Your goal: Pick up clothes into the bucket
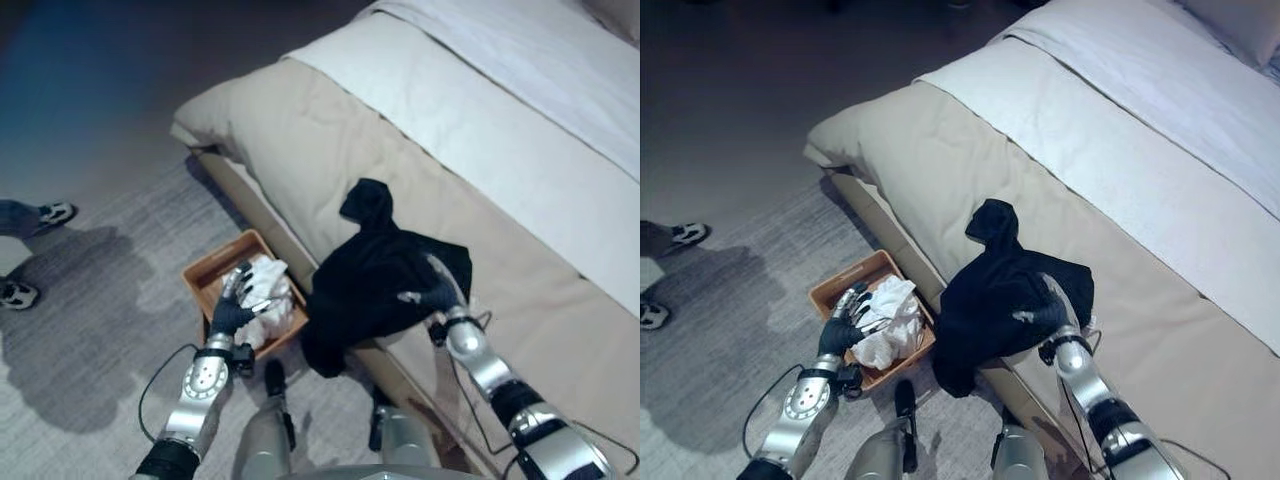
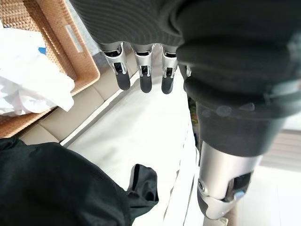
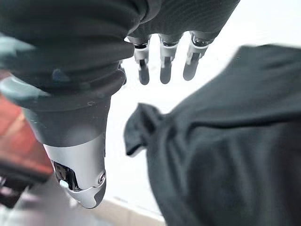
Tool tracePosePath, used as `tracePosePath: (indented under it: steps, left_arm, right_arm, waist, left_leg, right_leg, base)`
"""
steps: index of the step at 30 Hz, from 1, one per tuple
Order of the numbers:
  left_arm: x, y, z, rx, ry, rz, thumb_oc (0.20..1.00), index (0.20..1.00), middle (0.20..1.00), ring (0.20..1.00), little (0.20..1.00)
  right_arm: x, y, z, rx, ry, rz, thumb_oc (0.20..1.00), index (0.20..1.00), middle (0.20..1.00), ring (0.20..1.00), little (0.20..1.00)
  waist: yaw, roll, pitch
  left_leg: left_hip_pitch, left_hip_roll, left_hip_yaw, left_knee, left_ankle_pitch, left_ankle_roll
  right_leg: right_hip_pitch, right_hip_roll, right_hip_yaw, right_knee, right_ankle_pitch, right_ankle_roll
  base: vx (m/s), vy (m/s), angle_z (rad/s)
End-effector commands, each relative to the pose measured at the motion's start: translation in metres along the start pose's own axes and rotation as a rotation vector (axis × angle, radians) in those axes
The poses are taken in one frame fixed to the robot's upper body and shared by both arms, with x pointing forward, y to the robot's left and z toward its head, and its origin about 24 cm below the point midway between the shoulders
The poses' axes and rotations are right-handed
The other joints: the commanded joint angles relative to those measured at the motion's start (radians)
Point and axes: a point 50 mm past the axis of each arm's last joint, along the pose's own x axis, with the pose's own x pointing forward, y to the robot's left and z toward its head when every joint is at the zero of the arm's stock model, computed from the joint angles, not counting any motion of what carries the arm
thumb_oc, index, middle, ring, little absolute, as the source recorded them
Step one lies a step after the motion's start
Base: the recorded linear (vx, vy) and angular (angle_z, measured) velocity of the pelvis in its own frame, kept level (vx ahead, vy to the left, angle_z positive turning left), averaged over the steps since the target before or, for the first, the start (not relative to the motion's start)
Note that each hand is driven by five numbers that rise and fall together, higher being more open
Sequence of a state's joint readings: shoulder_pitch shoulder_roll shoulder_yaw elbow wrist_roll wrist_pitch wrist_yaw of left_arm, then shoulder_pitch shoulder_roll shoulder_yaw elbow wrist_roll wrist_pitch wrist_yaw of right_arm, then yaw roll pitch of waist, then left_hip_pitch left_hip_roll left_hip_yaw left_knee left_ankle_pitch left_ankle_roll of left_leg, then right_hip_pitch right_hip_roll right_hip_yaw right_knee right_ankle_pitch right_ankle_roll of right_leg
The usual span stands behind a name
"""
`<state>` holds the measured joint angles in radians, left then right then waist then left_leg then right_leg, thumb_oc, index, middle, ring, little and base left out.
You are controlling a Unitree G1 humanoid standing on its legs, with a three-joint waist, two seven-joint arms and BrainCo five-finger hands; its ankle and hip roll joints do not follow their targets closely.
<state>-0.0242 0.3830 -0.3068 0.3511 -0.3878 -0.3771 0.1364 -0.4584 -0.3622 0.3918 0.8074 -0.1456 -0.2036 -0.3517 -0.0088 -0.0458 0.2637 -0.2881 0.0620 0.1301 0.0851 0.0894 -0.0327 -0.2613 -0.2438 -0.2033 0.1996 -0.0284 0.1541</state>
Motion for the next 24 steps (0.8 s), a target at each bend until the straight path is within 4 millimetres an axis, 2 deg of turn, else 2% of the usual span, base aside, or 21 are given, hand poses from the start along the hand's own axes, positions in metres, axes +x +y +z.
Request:
tracePosePath:
  steps: [1,3,5,6,7,8,9,10,11,12,13,14,15,16,17,20,24]
  left_arm:
    - [0.013,-0.002,0.037,-0.041,-0.163,-0.009,1.000,1.000,1.000,1.000,1.000]
    - [0.014,-0.001,0.039,-0.037,-0.169,0.008,1.000,1.000,1.000,1.000,1.000]
    - [0.014,0.000,0.039,-0.042,-0.169,0.015,1.000,1.000,1.000,1.000,1.000]
    - [0.013,0.000,0.045,-0.051,-0.195,0.016,1.000,1.000,1.000,1.000,1.000]
    - [0.013,0.000,0.045,-0.051,-0.196,0.016,1.000,1.000,1.000,1.000,1.000]
    - [0.010,0.000,0.049,-0.059,-0.215,0.012,1.000,1.000,1.000,1.000,1.000]
    - [0.010,0.000,0.049,-0.059,-0.215,0.012,1.000,1.000,1.000,1.000,1.000]
    - [0.009,-0.001,0.054,-0.070,-0.236,0.002,1.000,1.000,1.000,1.000,1.000]
    - [0.009,-0.001,0.054,-0.070,-0.237,0.003,1.000,1.000,1.000,1.000,1.000]
    - [0.007,0.000,0.059,-0.055,-0.257,-0.002,1.000,1.000,1.000,1.000,1.000]
    - [0.007,0.000,0.061,-0.050,-0.266,-0.004,1.000,1.000,1.000,1.000,1.000]
    - [0.007,0.000,0.061,-0.050,-0.267,-0.004,1.000,1.000,1.000,1.000,1.000]
    - [0.006,0.002,0.065,-0.049,-0.285,0.013,1.000,1.000,1.000,1.000,1.000]
    - [0.006,0.002,0.066,-0.049,-0.287,0.013,1.000,1.000,1.000,1.000,1.000]
    - [0.006,0.000,0.069,-0.046,-0.302,0.016,1.000,1.000,1.000,1.000,1.000]
    - [0.006,0.000,0.074,-0.044,-0.318,0.028,1.000,1.000,1.000,1.000,1.000]
    - [0.007,-0.003,0.081,-0.038,-0.349,0.037,1.000,1.000,1.000,1.000,1.000]
  right_arm:
    - [0.025,-0.023,0.044,-0.061,-0.150,-0.099,1.000,1.000,1.000,1.000,1.000]
    - [0.035,-0.038,0.059,-0.142,-0.198,-0.145,1.000,1.000,1.000,1.000,1.000]
    - [0.038,-0.043,0.063,-0.185,-0.216,-0.157,1.000,1.000,1.000,1.000,1.000]
    - [0.045,-0.056,0.068,-0.271,-0.224,-0.188,1.000,1.000,1.000,1.000,1.000]
    - [0.045,-0.056,0.068,-0.271,-0.225,-0.188,1.000,1.000,1.000,1.000,1.000]
    - [0.050,-0.070,0.073,-0.320,-0.226,-0.228,1.000,1.000,1.000,1.000,1.000]
    - [0.050,-0.070,0.073,-0.320,-0.226,-0.228,1.000,1.000,1.000,1.000,1.000]
    - [0.058,-0.086,0.074,-0.383,-0.195,-0.279,1.000,1.000,1.000,1.000,1.000]
    - [0.058,-0.086,0.074,-0.383,-0.196,-0.280,1.000,1.000,1.000,1.000,1.000]
    - [0.063,-0.099,0.078,-0.414,-0.181,-0.322,1.000,1.000,1.000,1.000,1.000]
    - [0.065,-0.107,0.079,-0.445,-0.167,-0.354,1.000,1.000,1.000,1.000,1.000]
    - [0.065,-0.107,0.079,-0.445,-0.168,-0.354,1.000,1.000,1.000,1.000,1.000]
    - [0.068,-0.122,0.081,-0.505,-0.141,-0.424,1.000,1.000,1.000,1.000,1.000]
    - [0.068,-0.122,0.082,-0.505,-0.143,-0.426,1.000,1.000,1.000,1.000,1.000]
    - [0.070,-0.134,0.077,-0.574,-0.073,-0.478,1.000,1.000,1.000,1.000,1.000]
    - [0.073,-0.145,0.086,-0.618,-0.068,-0.532,1.000,1.000,1.000,1.000,1.000]
    - [0.073,-0.158,0.087,-0.729,-0.027,-0.590,1.000,1.000,1.000,1.000,1.000]
  waist:
    - [0.009,-0.001,0.098]
    - [0.014,0.014,0.119]
    - [0.016,0.020,0.118]
    - [0.021,0.029,0.119]
    - [0.021,0.029,0.117]
    - [0.024,0.038,0.115]
    - [0.024,0.038,0.112]
    - [0.031,0.049,0.114]
    - [0.030,0.049,0.112]
    - [0.034,0.057,0.111]
    - [0.036,0.061,0.112]
    - [0.036,0.061,0.111]
    - [0.041,0.070,0.115]
    - [0.039,0.068,0.117]
    - [0.045,0.078,0.123]
    - [0.046,0.084,0.130]
    - [0.047,0.093,0.143]
  left_leg:
    - [-0.053,0.013,-0.036,0.189,-0.120,0.010]
    - [-0.143,0.013,-0.043,0.279,-0.145,0.015]
    - [-0.182,0.014,-0.045,0.308,-0.152,0.017]
    - [-0.246,0.013,-0.047,0.355,-0.164,0.020]
    - [-0.251,0.014,-0.047,0.358,-0.165,0.020]
    - [-0.303,0.016,-0.046,0.379,-0.166,0.019]
    - [-0.306,0.016,-0.046,0.381,-0.167,0.019]
    - [-0.358,0.014,-0.044,0.396,-0.166,0.019]
    - [-0.361,0.014,-0.044,0.397,-0.166,0.019]
    - [-0.407,0.014,-0.042,0.406,-0.161,0.020]
    - [-0.428,0.013,-0.042,0.406,-0.158,0.021]
    - [-0.431,0.013,-0.042,0.407,-0.159,0.021]
    - [-0.453,0.012,-0.048,0.420,-0.186,0.014]
    - [-0.466,0.011,-0.040,0.413,-0.154,0.022]
    - [-0.480,0.011,-0.050,0.422,-0.185,0.016]
    - [-0.502,0.009,-0.051,0.424,-0.183,0.017]
    - [-0.547,0.003,-0.058,0.439,-0.184,0.022]
  right_leg:
    - [-0.134,-0.026,0.030,0.087,0.128,0.003]
    - [-0.212,-0.025,0.043,0.169,0.098,-0.010]
    - [-0.251,-0.027,0.046,0.200,0.087,-0.013]
    - [-0.311,-0.031,0.051,0.243,0.079,-0.017]
    - [-0.316,-0.031,0.051,0.245,0.078,-0.017]
    - [-0.368,-0.035,0.056,0.273,0.075,-0.018]
    - [-0.372,-0.035,0.056,0.274,0.074,-0.018]
    - [-0.424,-0.042,0.057,0.296,0.076,-0.016]
    - [-0.427,-0.043,0.058,0.297,0.075,-0.016]
    - [-0.473,-0.043,0.063,0.316,0.075,-0.018]
    - [-0.497,-0.044,0.065,0.322,0.076,-0.019]
    - [-0.500,-0.044,0.065,0.323,0.076,-0.019]
    - [-0.526,-0.041,0.074,0.348,0.047,-0.010]
    - [-0.534,-0.045,0.069,0.335,0.076,-0.021]
    - [-0.553,-0.042,0.072,0.359,0.044,-0.011]
    - [-0.579,-0.043,0.074,0.370,0.042,-0.013]
    - [-0.623,-0.044,0.079,0.394,0.039,-0.016]
  base:
    - [-0.14,-0.017,0.09]
    - [-0.11,-0.020,0.09]
    - [-0.07,-0.009,0.00]
    - [-0.06,-0.008,0.02]
    - [-0.11,-0.006,0.07]
    - [-0.05,0.003,0.07]
    - [-0.11,0.008,0.09]
    - [-0.06,0.005,0.14]
    - [-0.10,0.016,0.26]
    - [-0.07,0.020,0.35]
    - [-0.07,0.020,0.29]
    - [0.02,0.019,-0.25]
    - [-0.03,0.014,-0.31]
    - [0.02,0.014,-0.20]
    - [-0.03,0.004,0.29]
    - [0.00,0.013,0.24]
    - [-0.01,0.006,0.02]
